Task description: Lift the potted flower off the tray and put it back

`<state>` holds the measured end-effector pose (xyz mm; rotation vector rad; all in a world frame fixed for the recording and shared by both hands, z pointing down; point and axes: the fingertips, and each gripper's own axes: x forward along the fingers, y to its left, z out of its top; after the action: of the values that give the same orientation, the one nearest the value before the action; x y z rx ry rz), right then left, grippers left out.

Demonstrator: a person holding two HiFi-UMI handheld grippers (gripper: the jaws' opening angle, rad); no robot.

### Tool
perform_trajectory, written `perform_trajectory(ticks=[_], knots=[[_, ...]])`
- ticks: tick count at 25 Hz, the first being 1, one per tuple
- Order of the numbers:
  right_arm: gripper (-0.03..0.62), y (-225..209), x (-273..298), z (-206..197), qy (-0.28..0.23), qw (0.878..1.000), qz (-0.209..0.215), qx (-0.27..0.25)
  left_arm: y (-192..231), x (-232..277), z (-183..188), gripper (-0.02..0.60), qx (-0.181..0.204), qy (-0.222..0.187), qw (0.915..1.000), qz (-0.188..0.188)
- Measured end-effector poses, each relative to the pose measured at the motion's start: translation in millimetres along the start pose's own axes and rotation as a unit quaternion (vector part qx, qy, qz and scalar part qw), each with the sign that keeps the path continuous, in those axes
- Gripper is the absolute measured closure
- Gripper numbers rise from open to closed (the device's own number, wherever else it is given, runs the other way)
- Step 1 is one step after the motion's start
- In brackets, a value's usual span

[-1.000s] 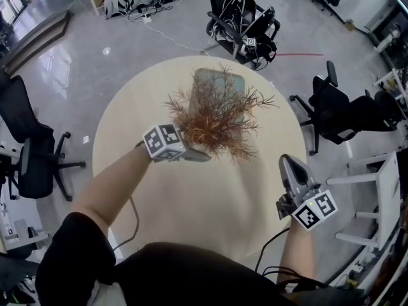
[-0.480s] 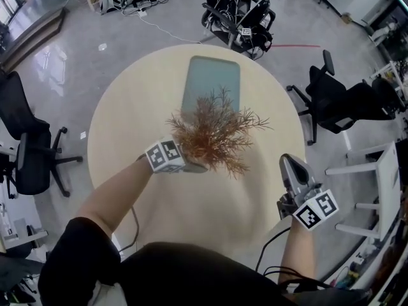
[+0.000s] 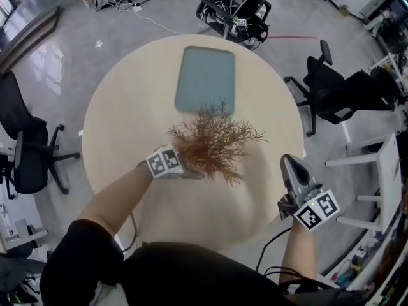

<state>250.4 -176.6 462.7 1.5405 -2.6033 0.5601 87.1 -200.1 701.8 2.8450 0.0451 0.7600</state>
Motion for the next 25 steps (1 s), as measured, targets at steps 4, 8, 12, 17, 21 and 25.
perform_trajectory(ticks=[4,8,12,17,21,25], knots=[[0.579,1,-6,-4,0.001,1.0,-0.002,0.002,-13,6,-16,0.04,0.033,0.029,0.999,-0.001],[0.578,9,-13,7,-0.009,1.0,-0.003,-0.001,-17,8,-35,0.038,0.04,0.075,0.9962,0.017],[0.578,21,-21,24,-0.018,1.0,0.001,-0.008,-16,-16,-49,0.037,-0.019,0.083,0.9949,0.054],[0.578,38,-35,46,-0.027,1.0,0.002,-0.015,-30,-71,-58,0.038,-0.066,0.07,0.991,0.094],[0.579,54,-45,66,-0.035,0.999,0.003,-0.026,-33,-136,-37,0.038,-0.101,0.013,0.9829,0.153],[0.578,73,-49,87,-0.045,0.998,0.001,-0.038,-30,-213,26,0.055,-0.103,-0.095,0.9683,0.207]])
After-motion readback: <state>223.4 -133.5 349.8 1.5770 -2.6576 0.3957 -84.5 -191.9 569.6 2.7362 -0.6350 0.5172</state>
